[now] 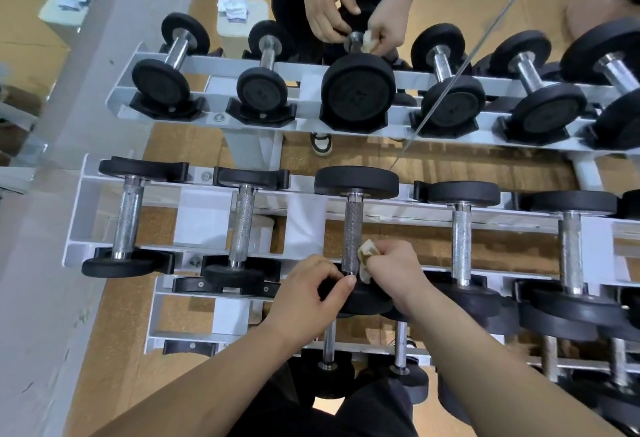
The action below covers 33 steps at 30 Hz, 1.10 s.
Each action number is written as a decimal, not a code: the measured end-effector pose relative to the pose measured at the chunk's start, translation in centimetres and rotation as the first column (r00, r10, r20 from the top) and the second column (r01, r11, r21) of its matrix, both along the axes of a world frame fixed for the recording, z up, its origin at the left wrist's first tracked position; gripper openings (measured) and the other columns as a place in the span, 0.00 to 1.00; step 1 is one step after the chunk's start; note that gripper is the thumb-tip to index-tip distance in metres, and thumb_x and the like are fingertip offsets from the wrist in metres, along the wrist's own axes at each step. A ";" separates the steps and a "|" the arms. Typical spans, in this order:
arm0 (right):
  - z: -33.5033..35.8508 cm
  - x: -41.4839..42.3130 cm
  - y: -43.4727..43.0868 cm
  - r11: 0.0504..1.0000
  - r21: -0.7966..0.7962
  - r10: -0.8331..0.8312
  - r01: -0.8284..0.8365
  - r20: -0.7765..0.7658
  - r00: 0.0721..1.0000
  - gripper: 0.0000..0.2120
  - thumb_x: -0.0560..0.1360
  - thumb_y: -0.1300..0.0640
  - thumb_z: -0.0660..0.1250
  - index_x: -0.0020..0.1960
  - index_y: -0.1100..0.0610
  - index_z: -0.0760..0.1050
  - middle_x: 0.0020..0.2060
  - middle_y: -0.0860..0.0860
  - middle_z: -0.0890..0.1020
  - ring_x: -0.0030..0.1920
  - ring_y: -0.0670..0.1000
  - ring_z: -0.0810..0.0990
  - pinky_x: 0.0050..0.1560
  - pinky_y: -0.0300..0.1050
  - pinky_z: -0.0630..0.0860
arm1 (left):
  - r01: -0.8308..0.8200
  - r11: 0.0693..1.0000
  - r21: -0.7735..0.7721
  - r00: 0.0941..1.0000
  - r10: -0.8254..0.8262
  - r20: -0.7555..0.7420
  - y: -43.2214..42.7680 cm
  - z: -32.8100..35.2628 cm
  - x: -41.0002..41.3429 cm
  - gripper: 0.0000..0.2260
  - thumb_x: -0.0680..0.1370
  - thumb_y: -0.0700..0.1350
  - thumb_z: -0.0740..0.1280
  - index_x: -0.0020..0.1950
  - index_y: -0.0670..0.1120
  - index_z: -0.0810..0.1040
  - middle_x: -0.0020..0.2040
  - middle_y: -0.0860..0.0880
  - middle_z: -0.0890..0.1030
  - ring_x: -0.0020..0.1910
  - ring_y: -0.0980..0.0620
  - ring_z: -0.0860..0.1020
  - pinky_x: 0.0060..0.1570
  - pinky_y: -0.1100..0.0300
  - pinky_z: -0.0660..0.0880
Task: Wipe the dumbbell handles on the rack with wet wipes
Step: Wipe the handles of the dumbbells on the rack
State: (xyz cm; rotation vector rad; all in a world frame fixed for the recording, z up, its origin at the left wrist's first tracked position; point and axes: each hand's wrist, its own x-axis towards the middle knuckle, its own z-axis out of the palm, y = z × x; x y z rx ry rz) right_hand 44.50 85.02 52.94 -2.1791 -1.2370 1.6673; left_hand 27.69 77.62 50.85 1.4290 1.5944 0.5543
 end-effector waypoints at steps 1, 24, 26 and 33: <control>0.7 0.3 0.2 0.998 -0.006 0.056 -0.055 0.018 0.998 0.09 0.67 0.65 0.64 0.42 0.70 0.77 0.32 0.56 0.76 0.36 0.54 0.73 0.37 0.48 0.68 | -0.004 1.000 0.006 1.000 0.004 -0.003 0.0 -0.1 0.1 0.16 0.78 0.66 0.62 0.47 0.56 0.81 0.49 0.60 0.77 0.54 0.61 0.76 0.55 0.60 0.75; 0.5 -0.2 1.6 1.000 0.011 0.014 -0.014 0.010 1.000 0.05 0.74 0.66 0.67 0.45 0.67 0.81 0.38 0.55 0.84 0.41 0.54 0.80 0.45 0.47 0.74 | 0.026 1.000 0.003 0.999 -0.026 -0.020 0.2 -0.4 -0.1 0.15 0.79 0.66 0.61 0.47 0.57 0.79 0.49 0.60 0.77 0.54 0.61 0.75 0.57 0.58 0.75; 0.7 0.5 0.4 0.988 -0.050 0.151 -0.149 0.045 0.987 0.06 0.74 0.66 0.65 0.39 0.66 0.78 0.33 0.54 0.79 0.37 0.54 0.75 0.39 0.47 0.68 | 0.037 0.999 0.004 0.999 -0.037 -0.029 0.3 -0.3 -0.1 0.14 0.79 0.66 0.61 0.47 0.58 0.79 0.49 0.60 0.77 0.54 0.61 0.75 0.57 0.59 0.74; 0.1 -0.7 5.5 0.871 -0.078 -0.490 0.486 -0.239 0.838 0.13 0.76 0.68 0.64 0.56 0.57 0.80 0.46 0.55 0.84 0.47 0.55 0.81 0.59 0.54 0.79 | 0.051 0.998 -0.046 0.998 -0.052 -0.020 0.4 0.1 -0.1 0.16 0.78 0.68 0.60 0.48 0.59 0.79 0.50 0.61 0.77 0.55 0.62 0.75 0.58 0.58 0.74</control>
